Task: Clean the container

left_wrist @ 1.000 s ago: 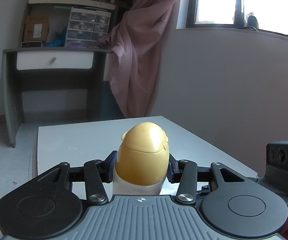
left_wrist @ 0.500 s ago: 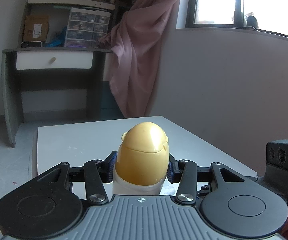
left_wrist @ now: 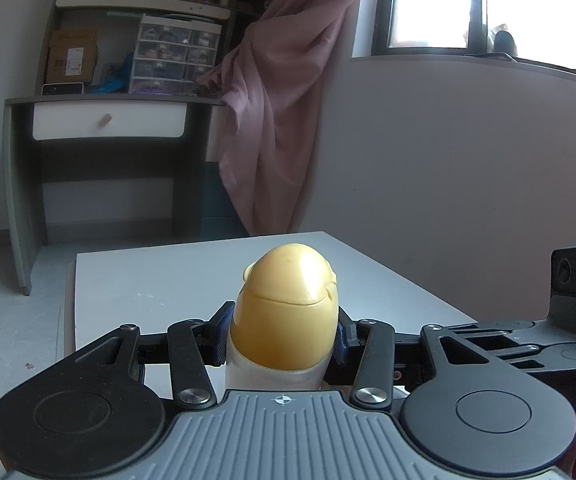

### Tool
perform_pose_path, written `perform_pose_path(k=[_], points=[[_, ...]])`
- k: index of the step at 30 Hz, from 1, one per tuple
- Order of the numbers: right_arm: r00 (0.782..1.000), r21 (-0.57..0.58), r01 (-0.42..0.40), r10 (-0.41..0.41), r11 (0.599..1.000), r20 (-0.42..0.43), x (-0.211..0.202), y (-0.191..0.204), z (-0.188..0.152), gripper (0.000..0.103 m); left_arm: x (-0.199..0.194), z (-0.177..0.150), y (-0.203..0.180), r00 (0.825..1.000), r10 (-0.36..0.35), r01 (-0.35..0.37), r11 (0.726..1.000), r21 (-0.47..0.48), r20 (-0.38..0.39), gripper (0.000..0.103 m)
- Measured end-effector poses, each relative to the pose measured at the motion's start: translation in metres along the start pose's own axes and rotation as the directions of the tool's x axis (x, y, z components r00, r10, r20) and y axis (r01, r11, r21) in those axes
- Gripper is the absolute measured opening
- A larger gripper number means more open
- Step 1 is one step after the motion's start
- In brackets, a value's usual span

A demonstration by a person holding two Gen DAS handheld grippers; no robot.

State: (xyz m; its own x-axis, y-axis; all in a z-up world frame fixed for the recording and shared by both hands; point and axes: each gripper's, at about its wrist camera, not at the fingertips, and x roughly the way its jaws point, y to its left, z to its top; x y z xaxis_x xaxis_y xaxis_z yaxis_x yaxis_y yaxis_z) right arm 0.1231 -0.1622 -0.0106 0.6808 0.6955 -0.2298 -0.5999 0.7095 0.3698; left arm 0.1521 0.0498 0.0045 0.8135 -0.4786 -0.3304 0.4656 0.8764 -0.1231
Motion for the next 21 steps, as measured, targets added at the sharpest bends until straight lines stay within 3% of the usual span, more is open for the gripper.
perform_pose_path(k=[21], points=[[0.996,0.039,0.032,-0.028,0.999,-0.086,0.014,-0.016,-0.022,0.005,0.000,0.001,-0.002,1.000,0.001,-0.001,1.000,0.000,-0.001,0.047]])
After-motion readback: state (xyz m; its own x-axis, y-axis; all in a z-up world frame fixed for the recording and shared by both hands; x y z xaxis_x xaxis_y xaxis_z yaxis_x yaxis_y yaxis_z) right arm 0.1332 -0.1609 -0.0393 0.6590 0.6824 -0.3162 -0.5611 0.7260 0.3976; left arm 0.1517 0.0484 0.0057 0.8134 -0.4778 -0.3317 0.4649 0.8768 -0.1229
